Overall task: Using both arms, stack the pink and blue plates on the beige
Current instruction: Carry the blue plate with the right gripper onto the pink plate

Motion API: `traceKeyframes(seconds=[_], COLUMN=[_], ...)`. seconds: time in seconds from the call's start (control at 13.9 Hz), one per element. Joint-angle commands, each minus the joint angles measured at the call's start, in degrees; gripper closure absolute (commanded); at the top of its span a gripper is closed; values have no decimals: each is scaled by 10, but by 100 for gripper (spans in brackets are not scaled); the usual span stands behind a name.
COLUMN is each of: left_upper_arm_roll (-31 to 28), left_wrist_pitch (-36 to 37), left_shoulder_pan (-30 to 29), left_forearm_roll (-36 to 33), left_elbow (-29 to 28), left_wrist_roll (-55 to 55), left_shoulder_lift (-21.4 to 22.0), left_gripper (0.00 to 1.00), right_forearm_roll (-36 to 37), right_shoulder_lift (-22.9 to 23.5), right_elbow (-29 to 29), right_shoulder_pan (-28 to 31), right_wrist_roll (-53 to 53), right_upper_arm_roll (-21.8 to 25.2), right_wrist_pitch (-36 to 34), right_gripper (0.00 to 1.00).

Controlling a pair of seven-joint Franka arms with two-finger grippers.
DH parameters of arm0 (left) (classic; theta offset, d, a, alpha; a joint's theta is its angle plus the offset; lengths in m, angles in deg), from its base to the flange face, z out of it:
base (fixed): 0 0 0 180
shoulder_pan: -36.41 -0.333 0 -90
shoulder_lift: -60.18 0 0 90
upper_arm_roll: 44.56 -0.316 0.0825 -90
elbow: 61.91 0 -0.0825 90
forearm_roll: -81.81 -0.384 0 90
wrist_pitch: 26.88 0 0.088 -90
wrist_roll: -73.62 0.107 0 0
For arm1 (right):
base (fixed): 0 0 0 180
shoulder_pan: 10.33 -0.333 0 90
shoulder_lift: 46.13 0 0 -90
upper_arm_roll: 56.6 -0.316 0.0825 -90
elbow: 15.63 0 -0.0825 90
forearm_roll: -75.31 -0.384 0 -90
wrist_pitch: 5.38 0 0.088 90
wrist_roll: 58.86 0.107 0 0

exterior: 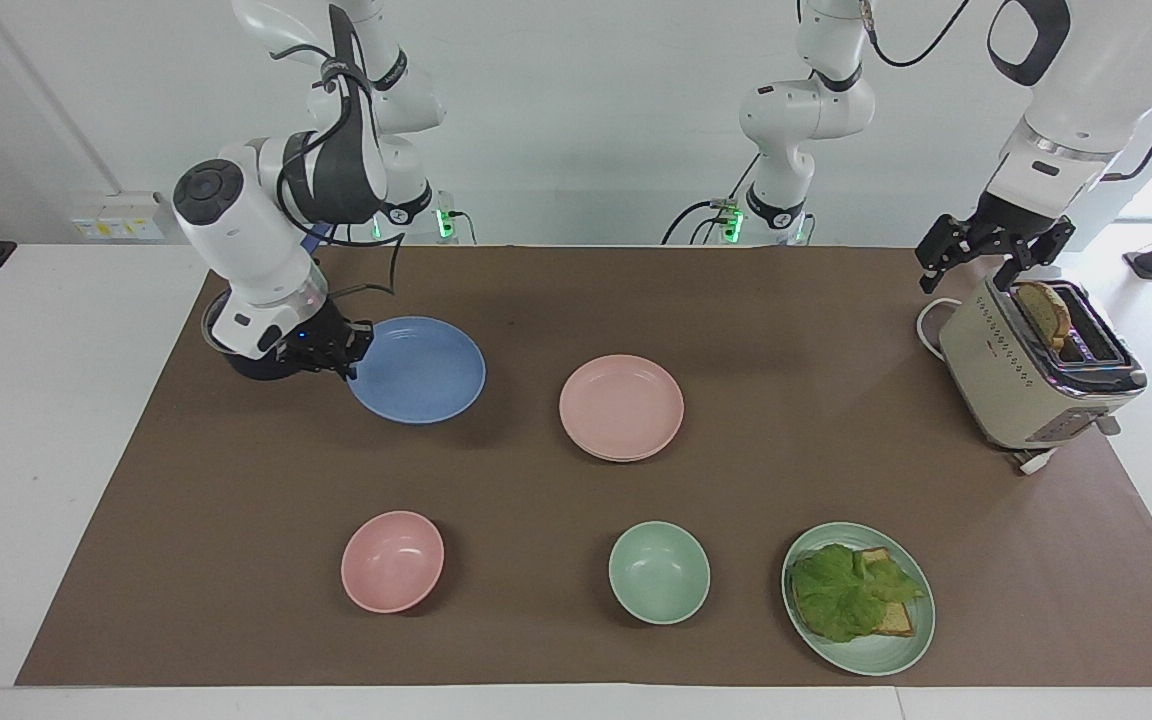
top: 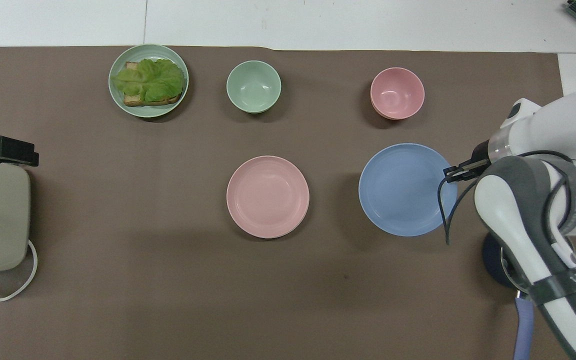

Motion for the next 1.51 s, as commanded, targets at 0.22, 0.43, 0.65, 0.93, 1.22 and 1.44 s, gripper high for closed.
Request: traceKeyframes(seconds=[0.22, 0.43, 0.65, 0.93, 1.22, 1.44], left_upper_arm_roll=[3, 3, 3, 3, 3, 3], left_wrist_pitch=[9, 9, 8, 8, 9, 9], left_shoulder_pan=[-5, -5, -5, -5, -5, -5], left_forearm_roll=[-6, -6, -6, -6, -6, -6], left_elbow=[-1, -1, -1, -1, -1, -1], left_wrist_roll=[3, 3, 3, 3, 3, 3], left_shoulder_lift=[3, 3, 3, 3, 3, 3], left_gripper=[0, 0, 0, 0, 0, 0], right_forearm_roll=[-53, -77, -86, -113, -123, -123], right_shoulder_lift=[33, 49, 71, 96, 107, 110], right_elbow=[10, 15, 21, 22, 21, 21], right_shoulder_pan=[-109, -150, -181, -205, -210, -209], right_wrist_roll=[133, 179, 206, 220, 221, 217], right_upper_arm_roll=[-1, -1, -4, -5, -5, -5], right_wrist_pitch=[81, 118, 125, 136, 138, 140], right_gripper=[100, 100, 100, 100, 100, 100])
